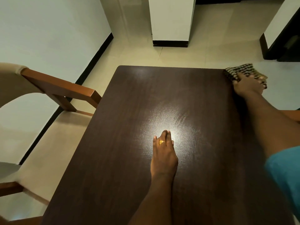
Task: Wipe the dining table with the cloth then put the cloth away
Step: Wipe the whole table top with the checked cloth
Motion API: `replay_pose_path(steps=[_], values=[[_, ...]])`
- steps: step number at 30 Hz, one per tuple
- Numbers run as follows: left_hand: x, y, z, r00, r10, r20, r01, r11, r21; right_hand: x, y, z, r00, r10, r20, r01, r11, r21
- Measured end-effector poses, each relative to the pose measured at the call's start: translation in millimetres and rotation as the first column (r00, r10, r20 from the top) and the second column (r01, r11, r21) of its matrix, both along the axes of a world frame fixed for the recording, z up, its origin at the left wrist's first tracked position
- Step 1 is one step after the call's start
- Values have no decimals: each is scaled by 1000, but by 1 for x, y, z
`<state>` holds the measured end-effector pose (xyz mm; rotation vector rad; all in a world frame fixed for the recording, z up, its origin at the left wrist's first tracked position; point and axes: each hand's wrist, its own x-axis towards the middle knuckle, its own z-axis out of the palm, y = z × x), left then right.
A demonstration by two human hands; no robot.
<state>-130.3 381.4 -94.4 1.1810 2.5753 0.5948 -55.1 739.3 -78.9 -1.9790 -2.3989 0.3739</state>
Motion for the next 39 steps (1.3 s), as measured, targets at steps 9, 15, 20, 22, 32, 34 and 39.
replay_pose_path(steps=[9,15,20,22,32,34,39], values=[[1,0,11,993,-28,-118,20,997,-68,-65,-42,2,994,109,-27,-110,994,-26],[1,-2,1,994,-9,-106,0,997,-78,-146,-80,4,915,404,-15,-404,911,-81],[1,3,2,999,16,-45,-15,1000,10,-180,-125,4,777,629,-33,-629,773,-84],[2,3,5,999,21,-34,-20,999,39,-180,-147,4,710,702,-64,-704,705,-79],[3,3,7,999,33,-2,-33,999,35,-86,-103,9,884,453,-115,-458,889,-23],[2,3,5,999,41,1,-41,999,36,-54,-80,9,945,318,-73,-321,947,-33],[3,1,2,999,39,4,-39,999,22,18,-54,11,999,40,26,-37,996,-86]])
